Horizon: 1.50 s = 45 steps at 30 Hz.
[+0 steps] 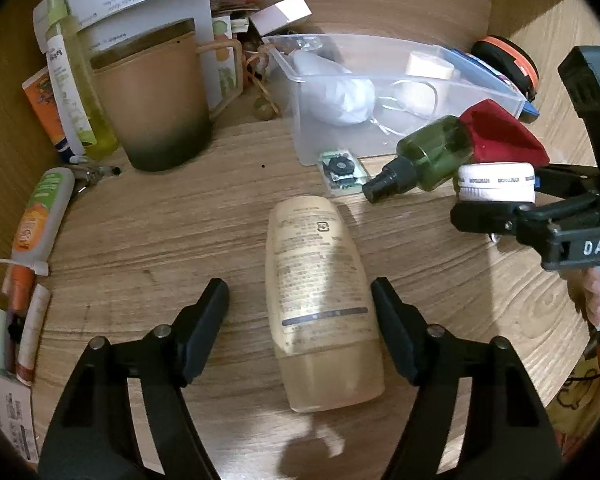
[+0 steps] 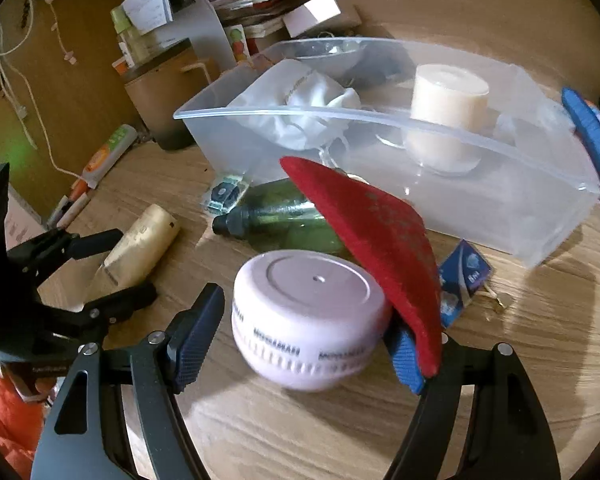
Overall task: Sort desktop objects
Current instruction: 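Grasp the beige lotion tube with the left tool while the right tool grasps the pink round device, then lift the tube with the left tool while the right tool carries the pink device toward the box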
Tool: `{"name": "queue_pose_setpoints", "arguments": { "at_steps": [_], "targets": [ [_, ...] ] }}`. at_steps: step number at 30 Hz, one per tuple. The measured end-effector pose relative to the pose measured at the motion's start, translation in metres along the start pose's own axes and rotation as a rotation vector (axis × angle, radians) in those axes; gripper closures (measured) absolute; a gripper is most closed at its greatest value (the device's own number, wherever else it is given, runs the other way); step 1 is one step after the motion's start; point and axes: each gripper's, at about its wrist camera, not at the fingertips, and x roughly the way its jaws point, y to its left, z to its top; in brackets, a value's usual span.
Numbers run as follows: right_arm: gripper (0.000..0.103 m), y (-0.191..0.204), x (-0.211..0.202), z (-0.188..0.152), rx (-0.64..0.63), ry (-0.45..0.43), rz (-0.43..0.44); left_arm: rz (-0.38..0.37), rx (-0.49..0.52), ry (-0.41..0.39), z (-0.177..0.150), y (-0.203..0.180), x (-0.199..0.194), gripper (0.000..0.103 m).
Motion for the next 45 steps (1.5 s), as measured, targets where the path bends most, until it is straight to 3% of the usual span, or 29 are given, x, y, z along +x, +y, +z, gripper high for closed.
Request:
{"name": "queue_pose_setpoints", "arguments": {
  "at_steps": [2,4,6,15,20,26,32,36,45],
  "targets": [
    [0.031,0.000,0.001,-0.001,0.006,-0.009,0.004,-0.010,0.012,-0.008,-0.002,-0.001,-0.002,0.041],
    [0.042,0.000,0.000,-0.002,0.001,-0.014,0.000,-0.021,0.023,-0.017,-0.004,-0.002,-0.005,0.048],
    [0.042,0.001,-0.002,-0.005,-0.008,-0.015,0.011,-0.025,0.030,-0.024,-0.006,-0.002,-0.006,0.054],
    [0.042,-0.002,-0.011,-0.018,0.033,-0.036,0.059,-0.021,-0.005,-0.048,-0.004,0.003,-0.010,0.056],
    [0.042,0.001,-0.027,-0.019,0.028,-0.072,0.059,-0.043,-0.016,-0.109,-0.001,0.007,-0.031,0.072],
    [0.042,0.009,-0.046,-0.020,-0.006,-0.110,0.065,-0.032,-0.006,-0.088,0.000,0.006,-0.028,0.068],
    [0.042,0.013,-0.054,-0.024,-0.029,-0.122,0.055,-0.072,-0.036,-0.064,0.002,0.012,-0.023,0.062],
    [0.042,0.011,-0.054,-0.026,-0.027,-0.118,0.059,-0.123,-0.054,0.005,0.003,0.013,-0.007,0.057],
    [0.042,0.012,-0.064,-0.025,-0.037,-0.143,0.068,-0.045,-0.009,0.004,0.011,0.002,0.001,0.057]
  ]
}}
